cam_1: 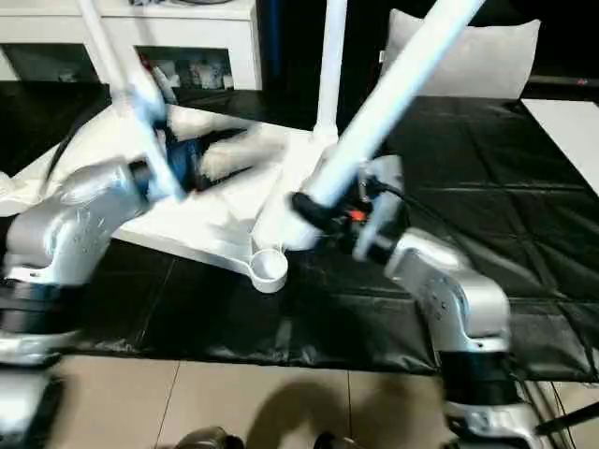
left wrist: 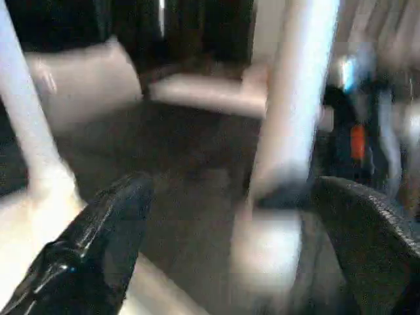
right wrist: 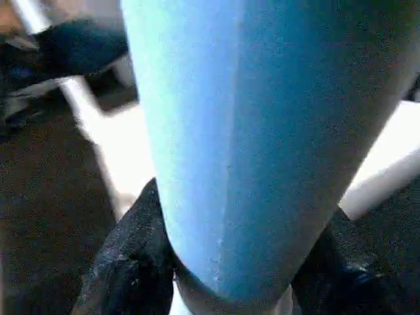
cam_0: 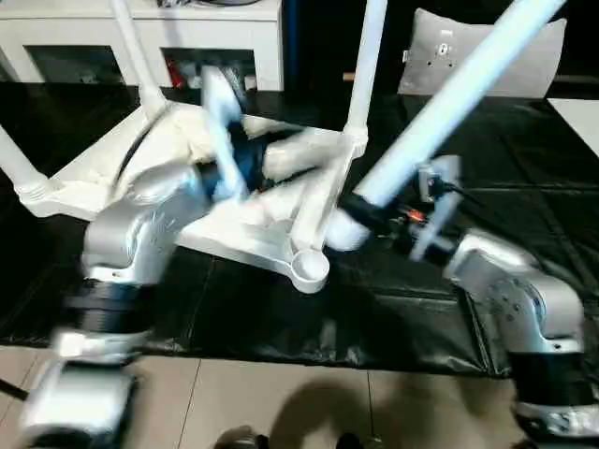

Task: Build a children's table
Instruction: Pick table leg

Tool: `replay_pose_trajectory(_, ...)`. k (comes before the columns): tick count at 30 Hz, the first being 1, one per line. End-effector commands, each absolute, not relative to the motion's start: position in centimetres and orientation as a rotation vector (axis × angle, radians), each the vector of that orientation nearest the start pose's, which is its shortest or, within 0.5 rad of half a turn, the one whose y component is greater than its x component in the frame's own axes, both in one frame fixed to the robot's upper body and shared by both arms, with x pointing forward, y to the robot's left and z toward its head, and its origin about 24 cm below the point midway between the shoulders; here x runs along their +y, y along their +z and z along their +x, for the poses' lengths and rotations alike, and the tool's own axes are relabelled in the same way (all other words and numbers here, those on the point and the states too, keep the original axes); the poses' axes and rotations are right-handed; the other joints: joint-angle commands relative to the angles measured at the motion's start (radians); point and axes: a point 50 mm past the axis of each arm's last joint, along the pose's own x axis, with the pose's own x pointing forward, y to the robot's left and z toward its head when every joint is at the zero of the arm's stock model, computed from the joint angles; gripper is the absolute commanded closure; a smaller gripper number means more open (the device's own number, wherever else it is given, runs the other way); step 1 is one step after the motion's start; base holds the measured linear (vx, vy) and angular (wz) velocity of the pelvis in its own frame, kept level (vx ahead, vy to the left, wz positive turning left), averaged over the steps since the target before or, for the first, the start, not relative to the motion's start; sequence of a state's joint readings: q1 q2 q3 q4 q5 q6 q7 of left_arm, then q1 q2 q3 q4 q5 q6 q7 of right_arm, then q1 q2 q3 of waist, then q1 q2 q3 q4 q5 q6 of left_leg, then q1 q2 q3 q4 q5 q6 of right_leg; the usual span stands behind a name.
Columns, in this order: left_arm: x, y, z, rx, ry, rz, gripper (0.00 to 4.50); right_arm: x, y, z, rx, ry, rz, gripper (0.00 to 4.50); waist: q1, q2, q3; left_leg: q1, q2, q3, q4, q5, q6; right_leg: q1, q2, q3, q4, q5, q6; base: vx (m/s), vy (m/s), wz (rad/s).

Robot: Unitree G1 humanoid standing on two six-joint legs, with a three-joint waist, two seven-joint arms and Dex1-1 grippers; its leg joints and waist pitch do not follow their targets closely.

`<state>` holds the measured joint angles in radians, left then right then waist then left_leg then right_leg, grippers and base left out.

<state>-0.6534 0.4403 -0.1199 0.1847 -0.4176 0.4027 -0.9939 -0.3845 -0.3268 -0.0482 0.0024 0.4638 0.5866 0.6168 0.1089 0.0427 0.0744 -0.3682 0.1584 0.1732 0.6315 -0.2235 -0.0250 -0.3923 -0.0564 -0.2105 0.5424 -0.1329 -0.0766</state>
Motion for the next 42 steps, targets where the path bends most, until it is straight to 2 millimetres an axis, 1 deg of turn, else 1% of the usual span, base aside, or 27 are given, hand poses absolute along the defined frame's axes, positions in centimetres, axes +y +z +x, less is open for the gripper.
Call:
replay_pose_trajectory(1,13.2,15.4,32.7,0.080,-1.240,0.231,0.46,-15.9,11.4,30.5,0.134,0.739,0.115,2.60,-0.005,-0.011,-0.091,0.023,0.091,-0.046,-0.075,-0.093,0.042,0.059,-0.134,0.084,-0.090,-0.455,0.158,0.000,0.000,0.00)
replay_pose_trajectory(2,13.3,15.3,32.7,0.085,-1.243,0.241,0.53,-15.9,11.4,30.5,0.135,0.740,0.112,2.60,-0.005,-0.011,-0.091,0.023,0.091,-0.046,-0.075,-0.093,0.042,0.059,-0.134,0.084,-0.090,-0.455,0.158,0.000,0.000,0.00)
replay_pose_trajectory(4,13.8,14.3,32.9,0.143,-1.266,0.335,0.56,-15.9,11.2,30.4,0.140,0.751,0.091,2.60,-0.006,-0.012,-0.090,0.024,0.090,-0.045,-0.076,-0.101,0.042,0.060,-0.135,0.085,-0.090,-0.464,0.154,0.000,0.000,0.00)
replay_pose_trajectory(6,14.6,13.1,33.1,0.225,-1.291,0.461,0.66,-15.9,11.0,30.2,0.155,0.770,0.086,2.60,-0.008,-0.012,-0.088,0.023,0.086,-0.046,-0.077,-0.107,0.046,0.061,-0.133,0.084,-0.093,-0.476,0.161,0.000,0.000,0.00)
replay_pose_trajectory(7,14.6,13.0,33.1,0.228,-1.291,0.466,0.92,-15.8,11.0,30.2,0.155,0.770,0.086,2.60,-0.010,-0.013,-0.087,0.023,0.085,-0.046,-0.077,-0.110,0.047,0.061,-0.131,0.083,-0.095,-0.481,0.167,0.000,0.000,0.00)
replay_pose_trajectory(8,15.6,11.9,33.4,0.313,-1.306,0.580,0.97,-15.7,10.8,30.1,0.158,0.785,0.082,2.60,-0.014,-0.012,-0.085,0.023,0.085,-0.046,-0.077,-0.117,0.046,0.061,-0.131,0.081,-0.098,-0.490,0.174,0.000,0.000,0.00)
replay_pose_trajectory(9,16.0,11.5,33.4,0.346,-1.317,0.619,0.97,-15.7,10.8,30.0,0.159,0.789,0.083,2.60,-0.020,-0.012,-0.088,0.022,0.085,-0.047,-0.076,-0.128,0.040,0.065,-0.134,0.078,-0.099,-0.497,0.182,0.000,0.000,0.00)
replay_pose_trajectory(10,16.4,11.1,33.5,0.385,-1.321,0.651,1.01,-15.6,10.7,30.0,0.159,0.795,0.084,2.60,-0.020,-0.011,-0.088,0.024,0.086,-0.047,-0.076,-0.129,0.039,0.063,-0.133,0.078,-0.100,-0.497,0.182,0.000,0.000,0.00)
replay_pose_trajectory(11,16.7,10.8,33.7,0.411,-1.313,0.682,1.12,-15.6,10.7,29.9,0.160,0.798,0.084,2.60,-0.024,-0.008,-0.089,0.023,0.088,-0.048,-0.076,-0.130,0.039,0.063,-0.134,0.077,-0.099,-0.489,0.178,0.000,0.000,0.00)
replay_pose_trajectory(13,17.0,10.6,33.9,0.431,-1.306,0.707,1.37,-15.6,10.6,29.9,0.160,0.801,0.084,2.60,-0.024,-0.009,-0.088,0.024,0.092,-0.050,-0.076,-0.131,0.038,0.062,-0.137,0.078,-0.100,-0.482,0.171,0.000,0.000,0.00)
replay_pose_trajectory(15,17.2,10.3,34.4,0.441,-1.298,0.759,1.47,-15.6,10.6,29.8,0.159,0.805,0.084,2.60,-0.023,-0.008,-0.090,0.025,0.091,-0.048,-0.075,-0.136,0.035,0.064,-0.140,0.078,-0.100,-0.486,0.168,0.000,0.000,0.00)
replay_pose_trajectory(16,17.2,10.2,34.6,0.438,-1.293,0.772,1.59,-15.6,10.6,29.8,0.160,0.807,0.085,2.60,-0.023,-0.010,-0.089,0.025,0.089,-0.047,-0.075,-0.136,0.036,0.063,-0.138,0.077,-0.103,-0.489,0.166,0.000,0.000,0.00)
replay_pose_trajectory(17,17.1,10.2,34.8,0.430,-1.289,0.783,1.73,-15.6,10.6,29.8,0.161,0.808,0.085,2.60,-0.022,-0.009,-0.090,0.026,0.089,-0.046,-0.074,-0.137,0.035,0.064,-0.140,0.076,-0.103,-0.493,0.167,0.000,0.000,0.00)
replay_pose_trajectory(18,17.1,10.2,35.0,0.420,-1.284,0.792,1.73,-15.6,10.5,29.7,0.163,0.809,0.084,2.60,-0.022,-0.010,-0.087,0.026,0.088,-0.046,-0.074,-0.138,0.038,0.061,-0.135,0.073,-0.107,-0.498,0.169,0.000,0.000,0.00)
replay_pose_trajectory(19,17.1,10.2,35.0,0.420,-1.284,0.792,1.82,-15.6,10.5,29.7,0.163,0.809,0.084,2.60,-0.020,-0.010,-0.089,0.028,0.090,-0.046,-0.074,-0.141,0.034,0.062,-0.138,0.073,-0.107,-0.500,0.171,0.000,0.000,0.00)
replay_pose_trajectory(21,16.8,9.9,35.3,0.411,-1.286,0.807,1.99,-15.5,10.4,29.6,0.168,0.815,0.090,2.60,-0.021,-0.011,-0.089,0.024,0.094,-0.048,-0.074,-0.134,0.038,0.063,-0.139,0.073,-0.106,-0.486,0.172,0.000,0.000,0.00)
replay_pose_trajectory(22,16.8,9.7,35.4,0.417,-1.288,0.820,1.99,-15.5,10.4,29.6,0.169,0.820,0.091,2.60,-0.022,-0.012,-0.090,0.024,0.093,-0.048,-0.074,-0.135,0.037,0.065,-0.141,0.073,-0.107,-0.488,0.176,0.000,0.000,0.00)
replay_pose_trajectory(24,16.8,9.5,35.4,0.424,-1.294,0.836,2.26,-15.4,10.3,29.6,0.170,0.822,0.093,2.60,-0.021,-0.011,-0.092,0.022,0.097,-0.051,-0.075,-0.127,0.040,0.066,-0.142,0.073,-0.103,-0.472,0.178,0.000,0.000,0.00)
replay_pose_trajectory(26,16.8,9.4,35.5,0.427,-1.295,0.844,2.33,-15.4,10.4,29.6,0.171,0.825,0.094,2.60,-0.021,-0.008,-0.093,0.021,0.100,-0.053,-0.076,-0.121,0.041,0.067,-0.146,0.075,-0.100,-0.454,0.173,0.000,0.000,0.00)
replay_pose_trajectory(27,16.9,9.3,35.6,0.427,-1.295,0.851,2.33,-15.4,10.4,29.5,0.171,0.826,0.095,2.60,-0.021,-0.011,-0.095,0.020,0.100,-0.052,-0.077,-0.112,0.043,0.068,-0.146,0.077,-0.097,-0.437,0.169,0.000,0.000,0.00)
replay_pose_trajectory(28,16.9,9.3,35.6,0.426,-1.295,0.855,2.56,-15.3,10.3,29.5,0.171,0.828,0.096,2.60,-0.020,-0.011,-0.093,0.021,0.097,-0.051,-0.077,-0.108,0.045,0.066,-0.145,0.077,-0.099,-0.437,0.168,0.000,0.000,0.00)
replay_pose_trajectory(29,16.9,9.2,35.6,0.426,-1.295,0.857,2.65,-15.3,10.3,29.5,0.171,0.828,0.096,2.60,-0.017,-0.011,-0.093,0.021,0.096,-0.049,-0.078,-0.102,0.045,0.068,-0.146,0.077,-0.099,-0.435,0.163,0.000,0.000,0.00)
replay_pose_trajectory(32,16.9,9.0,35.7,0.433,-1.302,0.851,2.79,-15.3,10.4,29.5,0.172,0.833,0.102,2.60,-0.015,-0.010,-0.094,0.022,0.102,-0.050,-0.078,-0.092,0.047,0.066,-0.147,0.079,-0.095,-0.416,0.156,0.000,0.000,0.00)
replay_pose_trajectory(34,16.8,9.0,35.7,0.436,-1.309,0.849,3.04,-15.3,10.4,29.5,0.173,0.833,0.102,2.60,-0.014,-0.011,-0.093,0.022,0.098,-0.049,-0.078,-0.095,0.047,0.066,-0.147,0.078,-0.097,-0.422,0.157,0.000,0.000,0.00)
replay_pose_trajectory(37,16.8,8.9,35.7,0.447,-1.332,0.839,3.14,-15.4,10.4,29.5,0.172,0.837,0.102,2.60,-0.012,-0.011,-0.094,0.024,0.105,-0.051,-0.079,-0.093,0.046,0.066,-0.149,0.079,-0.097,-0.419,0.154,0.000,0.000,0.00)
replay_pose_trajectory(40,16.8,8.9,35.6,0.489,-1.377,0.841,3.47,-15.4,10.5,29.5,0.171,0.845,0.099,2.60,-0.010,-0.012,-0.094,0.023,0.103,-0.050,-0.080,-0.092,0.044,0.068,-0.154,0.081,-0.095,-0.416,0.146,0.000,0.000,0.00)
replay_pose_trajectory(42,16.8,8.9,35.6,0.506,-1.392,0.837,3.53,-15.4,10.6,29.5,0.169,0.850,0.097,2.60,-0.009,-0.012,-0.095,0.023,0.104,-0.050,-0.080,-0.087,0.043,0.068,-0.154,0.082,-0.092,-0.410,0.139,0.000,0.000,0.00)
